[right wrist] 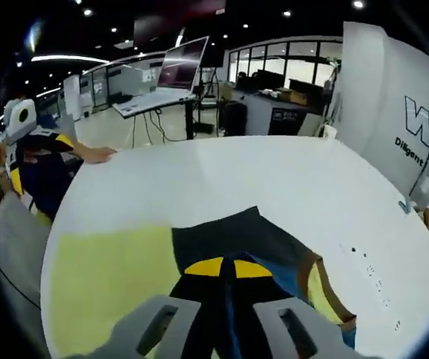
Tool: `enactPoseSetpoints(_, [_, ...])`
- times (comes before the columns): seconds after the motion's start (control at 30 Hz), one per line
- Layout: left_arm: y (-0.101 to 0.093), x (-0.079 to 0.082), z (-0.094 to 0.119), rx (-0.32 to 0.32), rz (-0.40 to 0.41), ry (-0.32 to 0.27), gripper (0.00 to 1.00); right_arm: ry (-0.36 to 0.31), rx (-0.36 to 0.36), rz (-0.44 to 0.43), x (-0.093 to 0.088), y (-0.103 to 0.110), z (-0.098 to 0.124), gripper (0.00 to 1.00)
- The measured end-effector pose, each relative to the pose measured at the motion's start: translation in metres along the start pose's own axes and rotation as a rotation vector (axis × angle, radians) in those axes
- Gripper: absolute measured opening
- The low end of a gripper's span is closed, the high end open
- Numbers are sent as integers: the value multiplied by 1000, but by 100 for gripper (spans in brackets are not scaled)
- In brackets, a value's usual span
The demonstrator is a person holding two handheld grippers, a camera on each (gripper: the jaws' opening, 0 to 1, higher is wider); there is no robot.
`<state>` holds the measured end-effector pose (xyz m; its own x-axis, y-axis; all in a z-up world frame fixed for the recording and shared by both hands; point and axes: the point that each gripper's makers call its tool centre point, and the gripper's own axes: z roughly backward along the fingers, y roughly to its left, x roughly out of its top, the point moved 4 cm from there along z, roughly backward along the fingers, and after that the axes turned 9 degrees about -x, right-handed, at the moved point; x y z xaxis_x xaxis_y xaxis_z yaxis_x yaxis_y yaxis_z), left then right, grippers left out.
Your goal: Fold the garment on the visible template until the final outline fits inside the template.
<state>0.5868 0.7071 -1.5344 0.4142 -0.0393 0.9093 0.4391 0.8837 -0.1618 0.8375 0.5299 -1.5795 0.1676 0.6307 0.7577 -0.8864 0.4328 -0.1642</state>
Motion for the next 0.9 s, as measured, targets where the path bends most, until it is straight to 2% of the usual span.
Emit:
enactPoseSetpoints(0.13, [-5,2,-2,-8,19,-12,72,22,23,53,-2,11,-14,0])
enactPoseSetpoints(0.2, [-4,0,-4,-11,20,-7,72,20,51,46,-1,20,-16,0])
enactPoseSetpoints(0.23, [-5,-1,-4,-13,18,-3,72,18,59,46,-3,23,-19,4])
enactPoseSetpoints(0.3, [-5,-1,-5,-17,19,-1,72,16,69,56,-4,29,-20,13])
enactPoseSetpoints(0.53, [-8,1,-7,-18,17,2,71,11,89,40,-15,34,-14,14])
enactPoseSetpoints(0.67, [-9,-1,-8,-18,22,5,71,20,62,11,-25,29,-2,17])
enactPoseSetpoints(0.77, [-8,-6,-9,-11,34,29,71,0,0,-9,-29,18,4,27])
enactPoseSetpoints(0.8, [-6,-11,-10,1,15,63,71,-11,-14,-24,-30,15,8,30])
enactPoseSetpoints(0.83, [-6,-13,-11,3,15,72,71,-15,-21,-32,-32,13,10,34])
enactPoseSetpoints(0.9, [-7,-14,-11,-4,20,72,70,-17,-30,-43,-35,10,13,35])
